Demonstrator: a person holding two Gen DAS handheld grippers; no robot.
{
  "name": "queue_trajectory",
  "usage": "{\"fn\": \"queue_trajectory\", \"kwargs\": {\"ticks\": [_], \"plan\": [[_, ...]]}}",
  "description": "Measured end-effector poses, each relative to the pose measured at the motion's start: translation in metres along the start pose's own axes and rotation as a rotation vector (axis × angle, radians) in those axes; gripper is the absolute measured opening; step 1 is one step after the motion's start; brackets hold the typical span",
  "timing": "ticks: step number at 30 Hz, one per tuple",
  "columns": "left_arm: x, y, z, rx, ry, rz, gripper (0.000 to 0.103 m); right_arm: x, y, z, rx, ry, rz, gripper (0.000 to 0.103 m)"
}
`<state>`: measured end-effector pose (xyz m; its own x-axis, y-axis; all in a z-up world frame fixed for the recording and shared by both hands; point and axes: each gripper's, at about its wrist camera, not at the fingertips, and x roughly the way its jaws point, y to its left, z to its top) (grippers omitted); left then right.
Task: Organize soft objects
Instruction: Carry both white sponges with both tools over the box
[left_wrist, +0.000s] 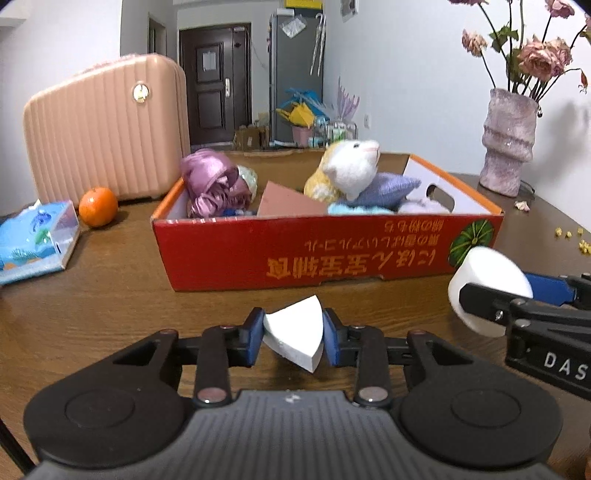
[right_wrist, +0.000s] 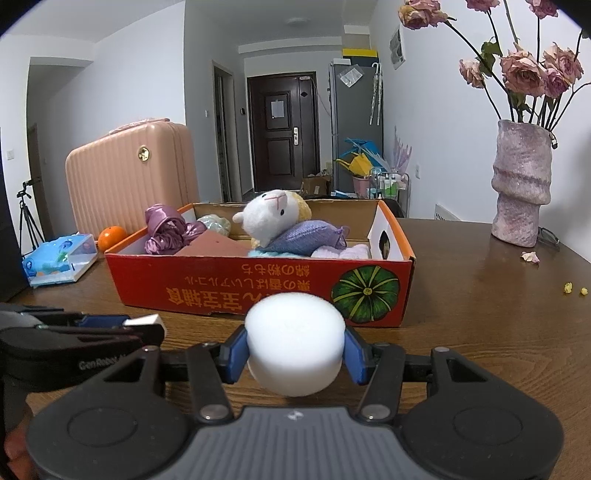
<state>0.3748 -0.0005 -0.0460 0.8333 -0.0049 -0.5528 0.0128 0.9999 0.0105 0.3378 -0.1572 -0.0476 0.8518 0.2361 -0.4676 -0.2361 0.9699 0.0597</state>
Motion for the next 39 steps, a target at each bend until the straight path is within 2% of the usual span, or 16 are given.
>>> {"fn": "queue_trajectory", "kwargs": {"ticks": [10,25,39], "plan": [[-0.017,0.001,0.009,-0.007,-0.091,0.028,0.034,-0.007,-0.002,0.003,0.012,-0.060,0.015,0.052],[-0.028,0.004,0.030,-0.059,-0.192,0.037,0.034,-0.015,0.000,0.013,0.021,-0.227,-0.013,0.053],[-0.014,0.004,0.055,-0.102,-0.244,0.050,0.034,0.013,-0.011,0.032,0.057,-0.277,-0.060,0.053]]}}
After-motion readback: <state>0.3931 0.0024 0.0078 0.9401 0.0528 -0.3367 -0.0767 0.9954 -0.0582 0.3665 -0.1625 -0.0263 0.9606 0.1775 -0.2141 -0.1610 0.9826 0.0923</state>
